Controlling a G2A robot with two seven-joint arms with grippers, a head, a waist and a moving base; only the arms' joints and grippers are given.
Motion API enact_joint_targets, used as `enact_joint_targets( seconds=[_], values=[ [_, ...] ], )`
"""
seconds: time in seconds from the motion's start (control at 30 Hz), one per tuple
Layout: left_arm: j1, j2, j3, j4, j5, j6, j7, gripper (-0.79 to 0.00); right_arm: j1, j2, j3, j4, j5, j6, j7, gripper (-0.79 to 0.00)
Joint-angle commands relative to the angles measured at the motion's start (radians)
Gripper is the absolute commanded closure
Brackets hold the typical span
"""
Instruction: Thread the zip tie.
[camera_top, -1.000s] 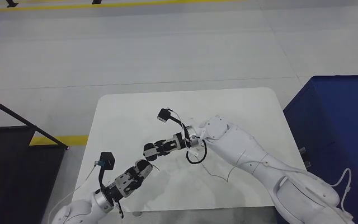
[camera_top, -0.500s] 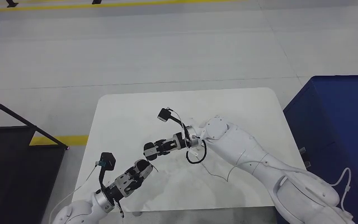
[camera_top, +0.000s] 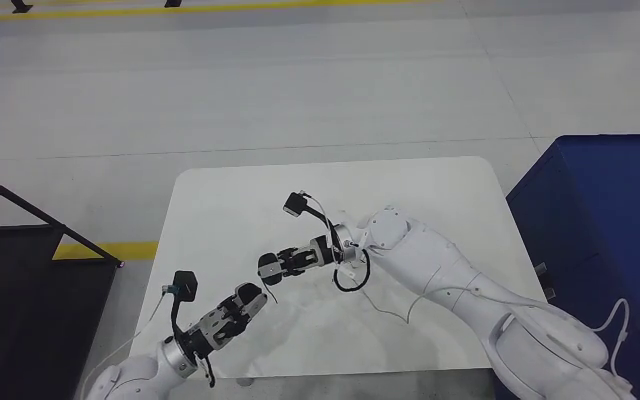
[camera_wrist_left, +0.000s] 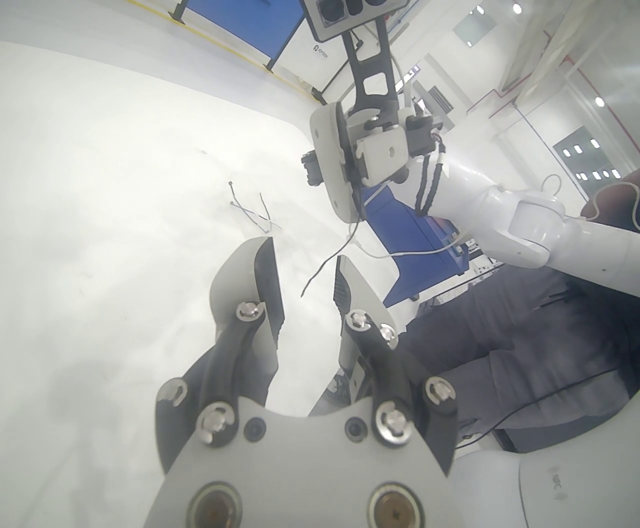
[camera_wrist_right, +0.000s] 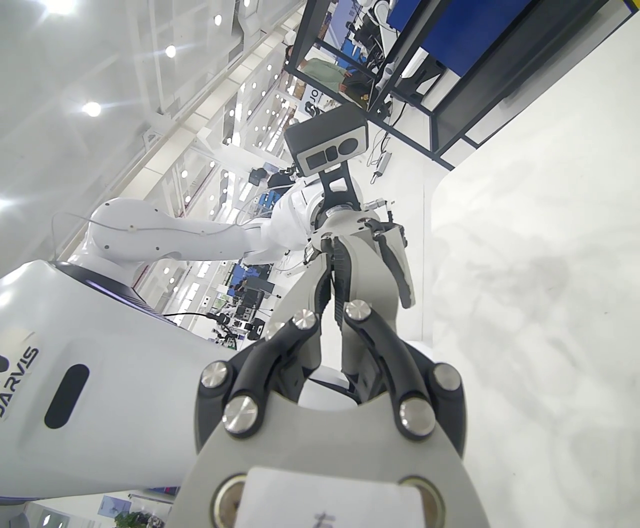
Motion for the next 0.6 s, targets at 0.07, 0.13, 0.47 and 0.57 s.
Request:
enact_joint_targets(
  seconds=[0.07, 0.13, 0.47, 0.57],
  values=[
    [0.01, 0.001, 0.0, -0.013, 0.005, -0.004, 0.005, -0.203, 0.002, -0.003, -0.005, 0.004, -0.002, -0.005, -0.005, 0.0],
    [0.009, 0.001, 0.009, -0.023, 0.001, -0.002, -0.002, -0.206, 0.003, -0.004, -0.009, 0.005, -0.006, -0.008, -0.008, 0.0],
    [0.003, -0.002, 0.046, -0.057, 0.035, 0.042, 0.021, -0.203, 0.004, -0.009, -0.028, -0.001, -0.012, -0.019, -0.019, 0.0],
    [0.001, -0.002, 0.051, -0.057, 0.033, 0.048, 0.028, -0.08, 0.004, -0.007, -0.032, -0.005, -0.012, -0.021, -0.021, 0.0]
  ],
)
